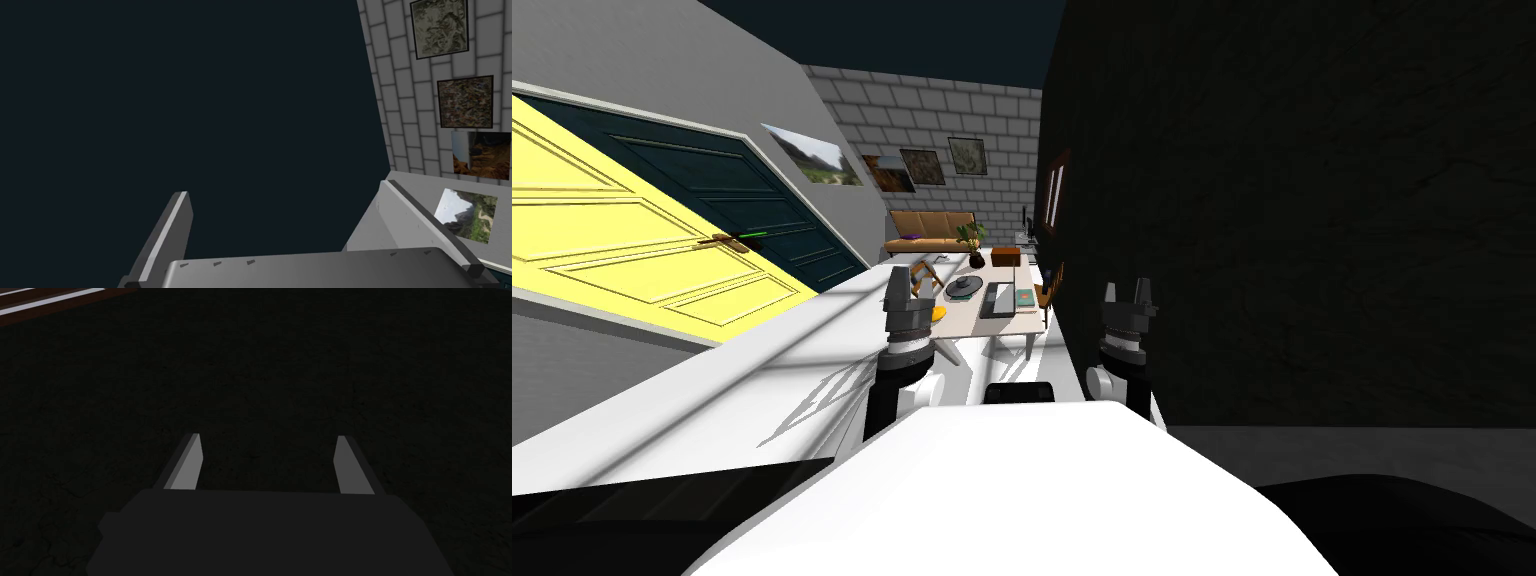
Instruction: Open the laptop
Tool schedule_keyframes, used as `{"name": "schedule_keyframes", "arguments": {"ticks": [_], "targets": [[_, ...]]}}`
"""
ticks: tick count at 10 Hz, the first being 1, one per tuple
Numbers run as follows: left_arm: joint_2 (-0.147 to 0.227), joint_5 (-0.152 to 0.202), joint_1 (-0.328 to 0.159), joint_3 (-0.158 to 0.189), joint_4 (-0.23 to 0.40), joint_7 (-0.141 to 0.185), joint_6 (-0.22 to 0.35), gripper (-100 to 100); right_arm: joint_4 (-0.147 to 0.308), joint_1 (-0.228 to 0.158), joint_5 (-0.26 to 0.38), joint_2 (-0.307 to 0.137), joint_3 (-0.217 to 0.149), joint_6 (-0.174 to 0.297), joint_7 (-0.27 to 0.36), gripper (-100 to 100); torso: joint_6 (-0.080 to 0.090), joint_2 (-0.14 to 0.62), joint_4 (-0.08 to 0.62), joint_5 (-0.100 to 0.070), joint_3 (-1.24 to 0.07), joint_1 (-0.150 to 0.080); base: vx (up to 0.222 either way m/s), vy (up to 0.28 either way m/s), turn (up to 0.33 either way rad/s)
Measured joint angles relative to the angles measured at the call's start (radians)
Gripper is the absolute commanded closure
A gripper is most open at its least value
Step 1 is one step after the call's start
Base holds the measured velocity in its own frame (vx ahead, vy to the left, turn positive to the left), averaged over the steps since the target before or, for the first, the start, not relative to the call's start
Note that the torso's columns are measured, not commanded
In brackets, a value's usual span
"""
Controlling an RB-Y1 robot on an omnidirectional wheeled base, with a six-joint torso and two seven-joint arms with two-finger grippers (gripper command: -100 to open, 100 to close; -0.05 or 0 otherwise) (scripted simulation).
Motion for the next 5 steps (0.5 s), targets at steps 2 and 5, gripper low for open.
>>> {"name": "schedule_keyframes", "arguments": {"ticks": [2, 5], "targets": [[0.0, 0.0, 0.0, 0.0, 0.0, 0.0, 0.0, 0, 0.0, 0.0, 0.0, 0.0, 0.0, 0.0, 0.0, 0, 0.0, 0.104, 0.105, 0.0, -0.209, 0.0, 0.0, 0.0, 0.0], [0.0, 0.0, 0.0, 0.0, 0.0, 0.0, 0.0, 0, 0.0, 0.0, 0.0, 0.0, 0.0, 0.0, 0.0, 0, 0.0, 0.322, 0.322, 0.0, -0.644, 0.0, 0.0, 0.0, 0.0]]}}
